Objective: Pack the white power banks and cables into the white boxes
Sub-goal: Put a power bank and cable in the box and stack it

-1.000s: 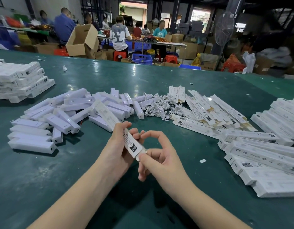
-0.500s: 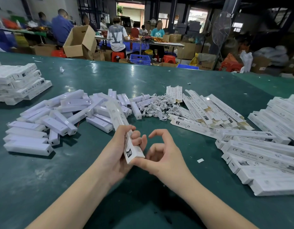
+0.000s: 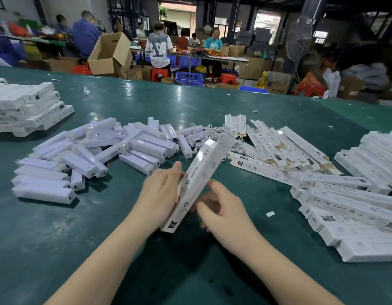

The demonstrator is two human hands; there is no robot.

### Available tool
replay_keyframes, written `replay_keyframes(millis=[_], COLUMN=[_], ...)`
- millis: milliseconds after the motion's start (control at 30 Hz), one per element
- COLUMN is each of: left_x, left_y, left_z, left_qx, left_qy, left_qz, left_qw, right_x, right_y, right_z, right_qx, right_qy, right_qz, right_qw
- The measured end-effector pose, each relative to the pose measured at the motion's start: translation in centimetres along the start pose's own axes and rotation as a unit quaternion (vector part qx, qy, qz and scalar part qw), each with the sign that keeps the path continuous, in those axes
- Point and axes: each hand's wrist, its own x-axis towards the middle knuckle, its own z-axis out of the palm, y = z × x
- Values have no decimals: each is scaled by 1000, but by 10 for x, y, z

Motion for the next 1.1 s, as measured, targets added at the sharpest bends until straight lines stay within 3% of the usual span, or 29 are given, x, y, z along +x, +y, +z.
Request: replay_keyframes(millis=[100, 233, 367, 533, 667, 867, 967, 1033, 1100], left_x=[13, 25, 29, 28, 26, 24, 17, 9, -2], left_y=[-22, -48, -52, -46, -47, -42, -30, -12, 3], left_z=[-9, -16, -18, -29, -24, -31, -31, -27, -20], left_qx=[112, 333, 378, 387, 458, 273, 87, -75, -164], left_qy=[94, 56, 14, 104, 54, 129, 161, 115, -6], left_qz=[23, -23, -37, -2, -32, -11, 26, 36, 50], left_qw=[989, 941, 925, 916, 887, 953, 983, 990, 985], right_x=[3, 6, 10, 12, 13, 12, 10, 7, 5], right_y=[5, 10, 15, 11, 12, 14, 10, 7, 6], right_z=[-8, -8, -15, -25, -26, -25, -25, -24, -22], right_qx=[-6, 10, 16, 36, 41, 34, 23, -22, -123], right_qy=[37, 47, 84, 130, 130, 116, 113, 104, 89], right_qz=[25, 87, 120, 96, 91, 80, 39, -31, -95], right_qw=[999, 995, 989, 986, 986, 989, 993, 994, 984])
